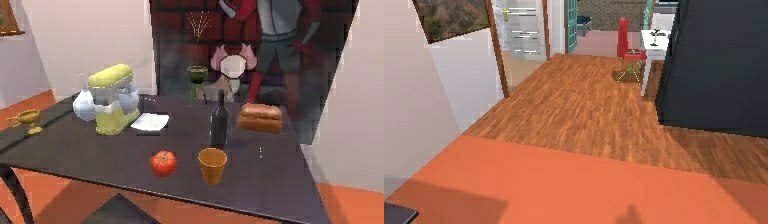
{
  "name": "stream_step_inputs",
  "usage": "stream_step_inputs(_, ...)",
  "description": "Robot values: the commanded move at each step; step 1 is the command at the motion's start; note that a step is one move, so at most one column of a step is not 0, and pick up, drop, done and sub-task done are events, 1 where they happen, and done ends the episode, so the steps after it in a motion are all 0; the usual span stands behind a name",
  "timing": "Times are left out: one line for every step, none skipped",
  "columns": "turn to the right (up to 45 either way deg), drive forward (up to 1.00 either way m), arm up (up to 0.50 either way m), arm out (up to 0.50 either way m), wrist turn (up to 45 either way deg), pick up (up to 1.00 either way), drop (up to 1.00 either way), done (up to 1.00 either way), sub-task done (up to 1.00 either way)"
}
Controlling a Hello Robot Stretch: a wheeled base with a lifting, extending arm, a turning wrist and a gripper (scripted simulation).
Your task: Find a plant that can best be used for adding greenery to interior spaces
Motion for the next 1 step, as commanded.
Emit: stream_step_inputs(0.0,0.0,0.0,0.0,0.0,0.0,0.0,1.0,0.0)
